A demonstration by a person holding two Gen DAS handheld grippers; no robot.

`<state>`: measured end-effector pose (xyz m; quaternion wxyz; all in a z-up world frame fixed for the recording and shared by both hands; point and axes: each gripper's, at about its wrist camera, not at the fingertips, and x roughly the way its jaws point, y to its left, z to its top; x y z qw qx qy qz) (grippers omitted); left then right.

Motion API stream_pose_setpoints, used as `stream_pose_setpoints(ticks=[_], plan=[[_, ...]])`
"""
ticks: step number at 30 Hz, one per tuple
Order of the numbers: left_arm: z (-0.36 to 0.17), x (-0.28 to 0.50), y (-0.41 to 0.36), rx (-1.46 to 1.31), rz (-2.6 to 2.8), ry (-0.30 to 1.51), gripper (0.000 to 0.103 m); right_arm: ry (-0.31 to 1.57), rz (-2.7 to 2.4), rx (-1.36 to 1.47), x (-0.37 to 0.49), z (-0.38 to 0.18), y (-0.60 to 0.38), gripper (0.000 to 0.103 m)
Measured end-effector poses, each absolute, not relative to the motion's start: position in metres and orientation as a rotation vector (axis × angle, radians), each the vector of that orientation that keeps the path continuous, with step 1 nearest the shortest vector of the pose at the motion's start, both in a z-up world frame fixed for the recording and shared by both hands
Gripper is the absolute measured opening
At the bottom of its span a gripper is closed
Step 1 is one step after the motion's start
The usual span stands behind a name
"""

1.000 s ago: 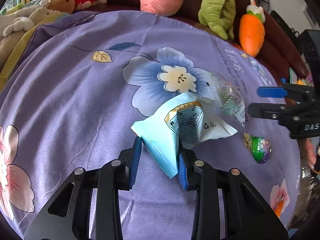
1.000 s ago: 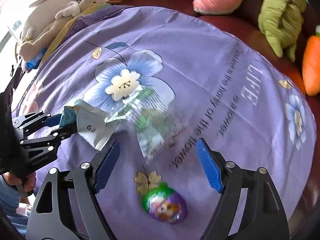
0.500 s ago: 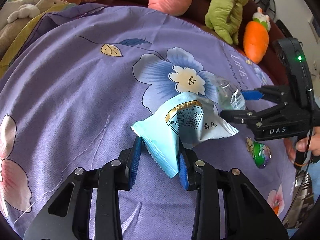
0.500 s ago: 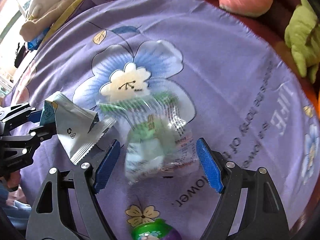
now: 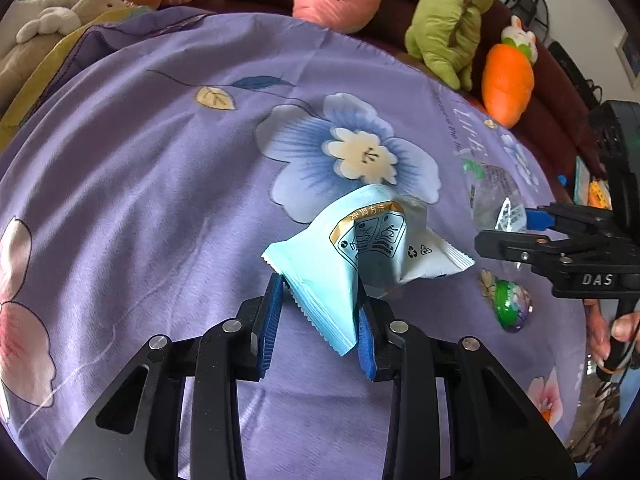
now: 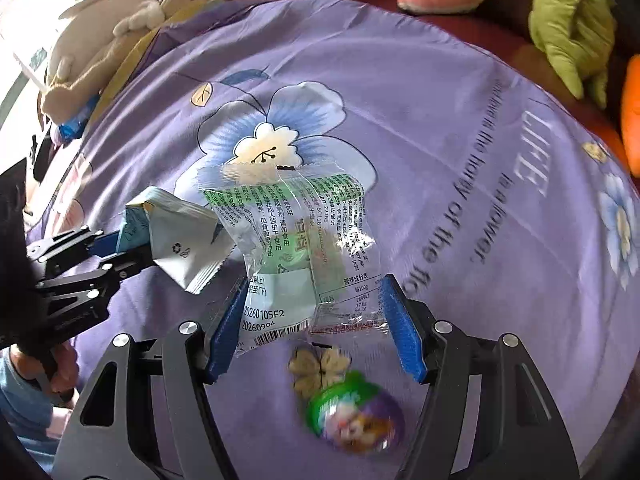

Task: Collect trash
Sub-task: 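Grasp the light-blue wrapper with the left tool while the right tool grasps the clear plastic bag, then carry blue wrapper and clear bag over the teal bucket and open both tools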

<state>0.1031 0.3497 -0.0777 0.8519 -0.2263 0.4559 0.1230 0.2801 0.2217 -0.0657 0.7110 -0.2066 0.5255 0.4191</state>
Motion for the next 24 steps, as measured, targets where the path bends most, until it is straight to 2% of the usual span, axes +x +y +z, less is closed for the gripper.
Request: stream_pose_setpoints(ticks=[9,24], plan=[[-0.059,0.113,0.312,-0.419,0.177,0.957,0.034,1.13,0.857,-0.359,0.268,-0.031,0.167,0.063],[-0.013,0.123,0.206,-0.28,0.023,0.938,0.034,1.055,0.652,-0.109,0.239,0.015,0.002,0.063]])
